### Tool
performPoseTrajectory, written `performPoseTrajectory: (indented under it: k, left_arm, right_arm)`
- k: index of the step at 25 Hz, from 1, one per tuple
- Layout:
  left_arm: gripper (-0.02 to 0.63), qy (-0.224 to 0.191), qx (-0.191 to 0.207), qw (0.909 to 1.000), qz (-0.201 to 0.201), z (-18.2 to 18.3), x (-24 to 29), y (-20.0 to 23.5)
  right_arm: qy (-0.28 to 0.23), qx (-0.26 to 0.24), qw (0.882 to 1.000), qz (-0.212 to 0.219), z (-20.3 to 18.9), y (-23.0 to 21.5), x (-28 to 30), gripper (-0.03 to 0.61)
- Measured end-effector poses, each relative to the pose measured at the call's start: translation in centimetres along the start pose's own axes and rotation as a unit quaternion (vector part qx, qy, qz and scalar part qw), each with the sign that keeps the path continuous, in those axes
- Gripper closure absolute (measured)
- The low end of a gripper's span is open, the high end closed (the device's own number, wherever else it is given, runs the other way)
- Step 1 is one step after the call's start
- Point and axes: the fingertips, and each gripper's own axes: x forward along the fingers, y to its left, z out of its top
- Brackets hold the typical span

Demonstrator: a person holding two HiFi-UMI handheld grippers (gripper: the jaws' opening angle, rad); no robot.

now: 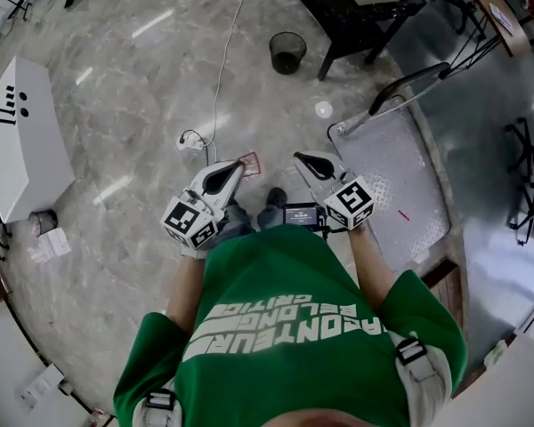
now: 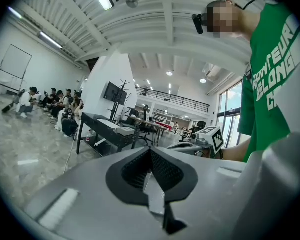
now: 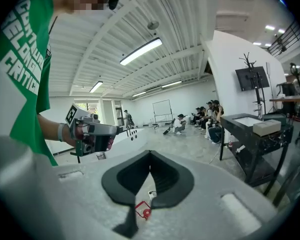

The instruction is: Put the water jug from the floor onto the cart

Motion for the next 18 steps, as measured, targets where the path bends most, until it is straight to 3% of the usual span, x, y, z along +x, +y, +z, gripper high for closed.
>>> performPoseTrajectory:
  k: [9,18]
  left_arm:
    - [0.598,0.005,-0.041,0.9985,0.036,-1.3,-1.3,5.2]
    - [0.591,0.033,-0.126,0.9886,0.076,-7.8,-4.1,12.4]
  right_arm:
    - [0.045,-0.009,0.999,0.029,-0.6,-1.5,4.6,0.584]
    - [0.134,-0.010,0.990,0.042,-4.0,-2.8,10.2,0.583]
